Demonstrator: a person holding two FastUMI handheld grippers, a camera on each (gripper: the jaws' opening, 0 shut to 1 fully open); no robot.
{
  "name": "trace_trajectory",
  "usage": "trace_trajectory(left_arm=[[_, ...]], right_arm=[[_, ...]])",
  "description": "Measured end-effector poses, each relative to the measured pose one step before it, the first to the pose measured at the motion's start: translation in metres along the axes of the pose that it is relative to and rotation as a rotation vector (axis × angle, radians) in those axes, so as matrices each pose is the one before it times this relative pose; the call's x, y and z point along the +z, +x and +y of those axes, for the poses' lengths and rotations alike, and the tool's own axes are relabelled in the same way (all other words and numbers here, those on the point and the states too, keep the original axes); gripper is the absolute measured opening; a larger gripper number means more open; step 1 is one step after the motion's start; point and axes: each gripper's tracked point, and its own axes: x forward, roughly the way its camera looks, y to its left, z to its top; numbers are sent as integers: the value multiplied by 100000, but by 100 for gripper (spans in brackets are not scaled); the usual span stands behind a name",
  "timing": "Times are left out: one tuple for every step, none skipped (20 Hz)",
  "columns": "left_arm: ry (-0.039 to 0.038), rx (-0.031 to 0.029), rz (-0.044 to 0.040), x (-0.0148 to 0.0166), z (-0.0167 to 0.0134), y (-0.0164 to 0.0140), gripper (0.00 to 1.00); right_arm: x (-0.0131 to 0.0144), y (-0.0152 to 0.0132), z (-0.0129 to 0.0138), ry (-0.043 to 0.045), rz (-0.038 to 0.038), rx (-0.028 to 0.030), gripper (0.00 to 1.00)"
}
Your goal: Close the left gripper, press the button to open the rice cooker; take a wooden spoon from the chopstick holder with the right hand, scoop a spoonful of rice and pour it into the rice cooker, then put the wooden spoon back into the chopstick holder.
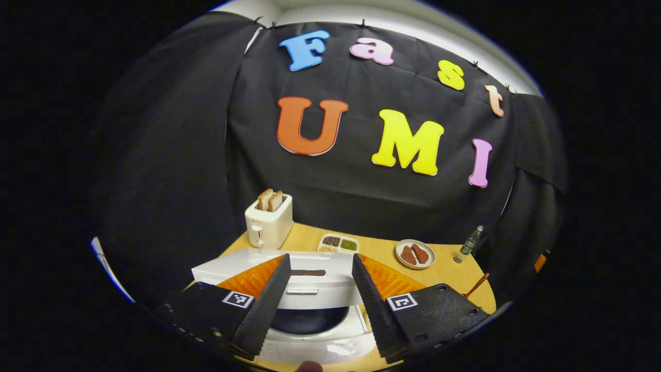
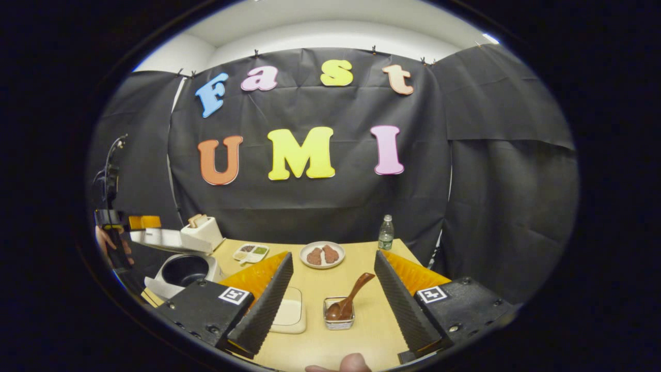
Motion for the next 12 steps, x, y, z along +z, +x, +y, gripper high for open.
trace_trajectory(left_arm=[[561,-1300,-3300,1291,-597,8,83],[-709,-1083,-1805,817,-537,-220,83],[-529,-303,-1467,531,-297,-113,84],[86,413,-1554,516,-112,-126,86],[444,434,-1644,340,-85,-402,88],[617,622,-1510,246,-18,-47,90],[1008,691,-1808,494,-65,-381,96],[1189,606,-1522,546,-184,-421,95],[1165,310,-974,392,-218,-614,94],[905,430,-919,201,-63,-1051,94],[439,358,-709,304,-37,-974,94],[-18,-174,-711,319,-34,-959,94]], right_arm=[[34,-24,-287,-638,-100,-758,100],[19,-112,-239,-276,-271,-698,100],[74,-156,-152,0,-186,-479,100],[39,-175,-152,235,-367,-283,100],[111,-149,-70,210,-276,-202,100],[-94,-29,-289,130,-238,-358,100],[7,-64,-250,148,-85,-388,100],[-60,-71,-208,201,-52,-377,100],[-33,38,-303,330,71,-133,100],[-70,-9,-285,434,81,-4,100],[-64,119,-308,522,19,-68,100],[-235,128,-298,582,368,100,100]])
